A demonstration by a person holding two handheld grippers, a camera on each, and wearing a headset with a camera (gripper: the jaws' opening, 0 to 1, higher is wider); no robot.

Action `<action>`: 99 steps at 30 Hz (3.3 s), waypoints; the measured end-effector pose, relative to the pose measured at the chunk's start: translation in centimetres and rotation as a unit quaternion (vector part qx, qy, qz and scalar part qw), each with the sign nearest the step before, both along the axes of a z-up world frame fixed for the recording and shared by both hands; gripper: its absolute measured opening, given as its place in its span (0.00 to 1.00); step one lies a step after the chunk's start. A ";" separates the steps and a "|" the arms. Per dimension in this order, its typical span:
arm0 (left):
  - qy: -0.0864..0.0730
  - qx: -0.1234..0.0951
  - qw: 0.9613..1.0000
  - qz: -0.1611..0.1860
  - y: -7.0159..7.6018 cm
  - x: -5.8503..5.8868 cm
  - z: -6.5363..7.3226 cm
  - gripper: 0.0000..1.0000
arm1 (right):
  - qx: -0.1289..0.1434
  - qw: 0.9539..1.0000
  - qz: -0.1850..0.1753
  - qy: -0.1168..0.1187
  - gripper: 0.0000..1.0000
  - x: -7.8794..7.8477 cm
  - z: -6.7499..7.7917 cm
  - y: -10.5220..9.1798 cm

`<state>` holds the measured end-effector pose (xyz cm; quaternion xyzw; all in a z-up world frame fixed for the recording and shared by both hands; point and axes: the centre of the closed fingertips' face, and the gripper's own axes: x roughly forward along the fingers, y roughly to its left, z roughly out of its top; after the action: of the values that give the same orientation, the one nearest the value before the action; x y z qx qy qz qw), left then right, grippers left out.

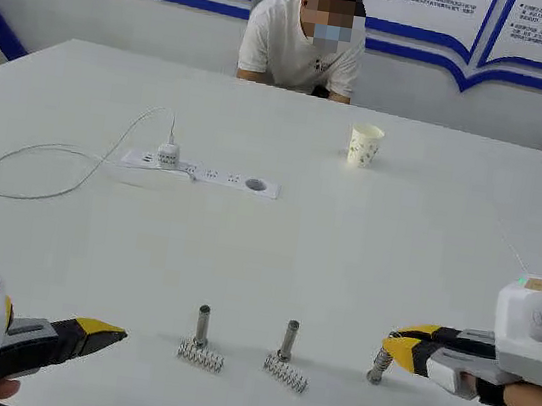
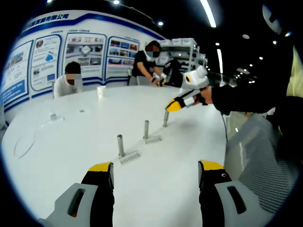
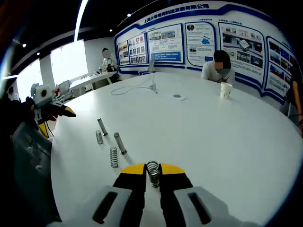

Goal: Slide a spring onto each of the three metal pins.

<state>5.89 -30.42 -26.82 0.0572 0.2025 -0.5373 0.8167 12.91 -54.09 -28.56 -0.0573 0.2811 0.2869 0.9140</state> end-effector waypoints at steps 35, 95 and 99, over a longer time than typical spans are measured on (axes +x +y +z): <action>0.000 -0.003 1.000 0.002 0.0 0.2 -0.1 0.74 | -0.024 1.000 0.008 0.018 0.18 -0.2 -1.9 0.1; -0.008 -0.009 1.000 0.002 -0.4 0.0 0.6 0.74 | -0.060 0.991 0.117 0.028 0.20 -2.1 -4.3 9.2; -0.007 -0.009 1.000 0.002 -0.3 0.1 0.5 0.74 | -0.060 0.991 0.116 0.034 0.19 -2.1 -5.0 9.2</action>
<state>5.96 -30.74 -26.33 0.0533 0.1926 -0.5368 0.8197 10.82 -44.88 -33.53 -0.1345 0.3198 0.3750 0.8597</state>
